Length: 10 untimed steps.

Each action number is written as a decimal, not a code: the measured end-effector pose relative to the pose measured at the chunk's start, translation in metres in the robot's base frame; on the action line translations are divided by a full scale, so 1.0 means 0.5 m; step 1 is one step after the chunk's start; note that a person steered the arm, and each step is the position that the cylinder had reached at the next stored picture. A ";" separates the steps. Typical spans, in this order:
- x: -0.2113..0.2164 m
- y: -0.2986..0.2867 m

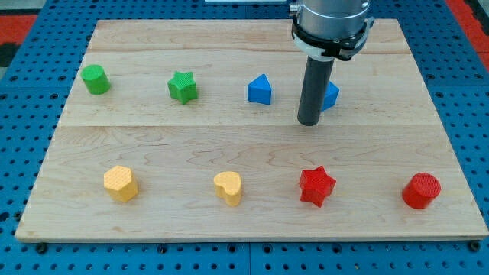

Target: Move the red circle closer to the red star

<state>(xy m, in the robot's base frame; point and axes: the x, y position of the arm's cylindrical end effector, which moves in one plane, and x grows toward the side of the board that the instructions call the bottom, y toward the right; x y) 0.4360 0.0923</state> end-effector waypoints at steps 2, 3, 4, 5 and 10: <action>0.002 0.001; 0.020 0.068; 0.044 0.292; 0.051 0.413; 0.239 0.186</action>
<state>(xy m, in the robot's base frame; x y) 0.5556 0.1853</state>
